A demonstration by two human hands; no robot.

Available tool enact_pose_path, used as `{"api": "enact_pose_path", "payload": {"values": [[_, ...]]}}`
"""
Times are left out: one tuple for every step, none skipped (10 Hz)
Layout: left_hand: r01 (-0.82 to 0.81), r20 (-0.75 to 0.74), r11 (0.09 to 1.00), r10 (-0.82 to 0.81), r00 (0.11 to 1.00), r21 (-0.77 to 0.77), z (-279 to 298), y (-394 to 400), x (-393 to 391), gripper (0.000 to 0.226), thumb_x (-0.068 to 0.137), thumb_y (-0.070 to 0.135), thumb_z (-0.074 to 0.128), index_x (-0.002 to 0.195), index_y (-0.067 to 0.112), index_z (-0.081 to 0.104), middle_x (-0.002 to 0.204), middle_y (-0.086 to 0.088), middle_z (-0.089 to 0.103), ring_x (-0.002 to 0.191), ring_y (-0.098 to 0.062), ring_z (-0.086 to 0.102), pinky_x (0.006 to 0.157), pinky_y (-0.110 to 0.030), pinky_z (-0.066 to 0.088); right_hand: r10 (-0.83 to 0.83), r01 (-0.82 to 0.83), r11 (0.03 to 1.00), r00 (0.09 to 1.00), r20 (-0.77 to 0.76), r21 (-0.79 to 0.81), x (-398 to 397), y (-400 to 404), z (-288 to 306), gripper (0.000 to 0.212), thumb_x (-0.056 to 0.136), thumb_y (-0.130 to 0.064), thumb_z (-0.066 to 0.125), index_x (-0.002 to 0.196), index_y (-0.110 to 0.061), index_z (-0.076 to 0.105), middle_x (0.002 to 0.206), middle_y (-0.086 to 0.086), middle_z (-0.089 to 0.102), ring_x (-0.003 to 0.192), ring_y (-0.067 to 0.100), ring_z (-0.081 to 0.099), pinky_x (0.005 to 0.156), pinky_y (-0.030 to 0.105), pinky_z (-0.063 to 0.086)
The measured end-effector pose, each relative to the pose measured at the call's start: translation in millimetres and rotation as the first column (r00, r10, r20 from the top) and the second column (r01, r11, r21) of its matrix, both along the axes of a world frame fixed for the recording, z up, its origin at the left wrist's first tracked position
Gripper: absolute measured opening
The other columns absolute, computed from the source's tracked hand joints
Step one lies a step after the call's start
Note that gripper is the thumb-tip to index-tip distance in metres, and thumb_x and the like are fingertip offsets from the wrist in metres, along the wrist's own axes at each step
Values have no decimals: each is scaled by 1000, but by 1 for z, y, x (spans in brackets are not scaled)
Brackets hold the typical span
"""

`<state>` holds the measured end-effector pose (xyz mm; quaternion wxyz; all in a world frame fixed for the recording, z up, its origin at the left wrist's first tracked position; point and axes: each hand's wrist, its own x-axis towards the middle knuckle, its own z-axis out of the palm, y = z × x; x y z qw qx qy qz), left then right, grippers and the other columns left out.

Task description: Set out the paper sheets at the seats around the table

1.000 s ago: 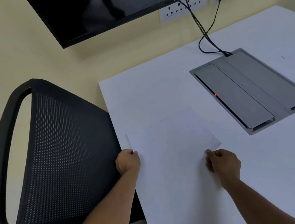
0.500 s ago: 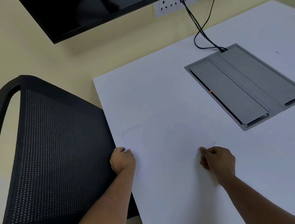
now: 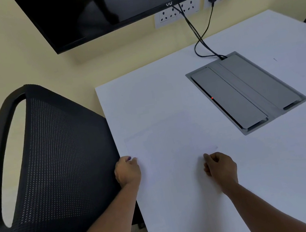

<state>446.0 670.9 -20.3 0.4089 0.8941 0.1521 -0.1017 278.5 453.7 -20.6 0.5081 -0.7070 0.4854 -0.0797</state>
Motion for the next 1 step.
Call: {"api": "enact_pose_path", "payload": {"values": [[52,41,999,-51,998,-4,16,6,-11,23,94,21,61,113,9,65,115,-11,67,100,-29,64,88,-42,54,59,-58,994,998,10,-95,-13,10,6,31,95,-35,58,71,-17,65,59,-4,71,61,12,69,65,29,51]]}}
